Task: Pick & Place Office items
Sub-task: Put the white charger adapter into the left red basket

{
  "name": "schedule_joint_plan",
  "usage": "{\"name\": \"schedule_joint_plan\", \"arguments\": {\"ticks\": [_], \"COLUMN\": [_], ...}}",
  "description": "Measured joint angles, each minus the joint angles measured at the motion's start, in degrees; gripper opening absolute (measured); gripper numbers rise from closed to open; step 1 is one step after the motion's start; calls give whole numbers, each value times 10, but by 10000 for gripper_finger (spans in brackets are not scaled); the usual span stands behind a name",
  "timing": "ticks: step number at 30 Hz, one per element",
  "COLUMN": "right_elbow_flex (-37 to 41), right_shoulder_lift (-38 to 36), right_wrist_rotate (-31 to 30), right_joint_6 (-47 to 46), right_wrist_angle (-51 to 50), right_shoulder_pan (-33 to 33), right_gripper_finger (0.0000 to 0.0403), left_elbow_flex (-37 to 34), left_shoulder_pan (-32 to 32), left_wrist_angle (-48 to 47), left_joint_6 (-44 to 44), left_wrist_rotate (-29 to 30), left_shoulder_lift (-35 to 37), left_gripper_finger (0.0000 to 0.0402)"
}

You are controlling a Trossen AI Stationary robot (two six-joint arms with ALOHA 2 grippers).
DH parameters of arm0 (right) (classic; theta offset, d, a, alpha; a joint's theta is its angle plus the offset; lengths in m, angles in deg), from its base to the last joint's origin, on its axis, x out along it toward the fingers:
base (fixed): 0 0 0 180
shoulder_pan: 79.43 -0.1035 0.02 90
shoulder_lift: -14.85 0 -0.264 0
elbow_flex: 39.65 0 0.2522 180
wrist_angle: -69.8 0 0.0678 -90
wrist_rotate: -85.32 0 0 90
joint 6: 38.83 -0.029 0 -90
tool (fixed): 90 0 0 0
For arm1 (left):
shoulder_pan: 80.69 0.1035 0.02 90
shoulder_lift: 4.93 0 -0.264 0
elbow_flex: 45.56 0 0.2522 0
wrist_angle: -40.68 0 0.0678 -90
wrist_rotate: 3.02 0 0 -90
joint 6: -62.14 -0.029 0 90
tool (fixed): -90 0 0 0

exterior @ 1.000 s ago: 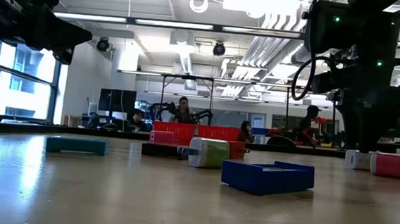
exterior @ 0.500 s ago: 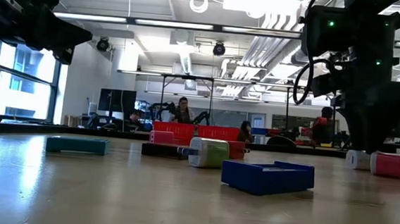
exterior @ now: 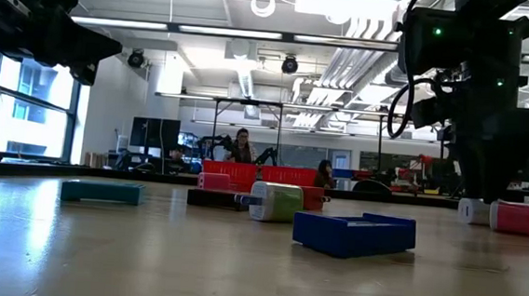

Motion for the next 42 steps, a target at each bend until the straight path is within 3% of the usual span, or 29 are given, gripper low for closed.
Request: {"name": "schedule_joint_plan", "arguments": {"ticks": [19, 28, 42], "right_elbow_flex": [-3, -1, 0], "right_shoulder_lift": [100, 98, 99], "right_wrist_rotate": [3, 3, 6], "right_joint_6": [41, 50, 60], "right_wrist_angle": [8, 17, 17], "right_shoulder_pan": [0, 0, 0], "right_gripper_finger": [197, 196, 128], "left_elbow_flex": [0, 0, 0], "left_shoulder_pan": [0, 0, 0], "left_wrist_angle": [0, 0, 0], "left_joint_6": [0, 0, 0], "left_wrist_rotate": [0, 0, 0], "left_shoulder_lift": [0, 0, 0], "left_gripper_finger": [1, 1, 1]}}
